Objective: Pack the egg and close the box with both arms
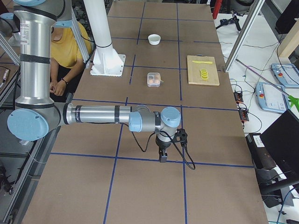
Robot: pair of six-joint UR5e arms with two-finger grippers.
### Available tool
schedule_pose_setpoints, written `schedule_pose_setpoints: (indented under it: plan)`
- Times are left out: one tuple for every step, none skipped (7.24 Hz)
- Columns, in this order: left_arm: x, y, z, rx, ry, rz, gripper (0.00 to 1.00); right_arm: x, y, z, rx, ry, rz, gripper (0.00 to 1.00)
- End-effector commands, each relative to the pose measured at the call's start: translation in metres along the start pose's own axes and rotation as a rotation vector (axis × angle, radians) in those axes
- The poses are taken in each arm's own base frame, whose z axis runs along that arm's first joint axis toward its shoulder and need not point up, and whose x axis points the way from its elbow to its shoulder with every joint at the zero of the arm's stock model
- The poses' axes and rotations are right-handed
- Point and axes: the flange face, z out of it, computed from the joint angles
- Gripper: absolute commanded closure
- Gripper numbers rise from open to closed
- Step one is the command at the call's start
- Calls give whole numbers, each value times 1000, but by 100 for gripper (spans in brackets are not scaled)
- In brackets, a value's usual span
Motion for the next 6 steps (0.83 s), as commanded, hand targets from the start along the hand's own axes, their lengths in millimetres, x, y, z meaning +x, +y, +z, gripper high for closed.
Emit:
schedule_pose_setpoints:
  plan:
    - [0, 0, 0, 0, 0, 0, 0, 0, 1, 1, -3, -2, 1, 0]
    - [0, 0, 0, 0, 0, 1, 0, 1, 2, 2, -4, -2, 2, 0]
    - [0, 0, 0, 0, -2, 1, 0, 1, 2, 1, -3, -3, 2, 0]
    - [-1, 2, 1, -4, 0, -4, 0, 1, 2, 2, -4, -2, 2, 0]
    - [-2, 14, 5, -10, 3, -12, 0, 1, 2, 2, -4, -2, 1, 0]
    - [-2, 14, 5, -10, 3, -12, 0, 1, 2, 2, -5, -3, 2, 0]
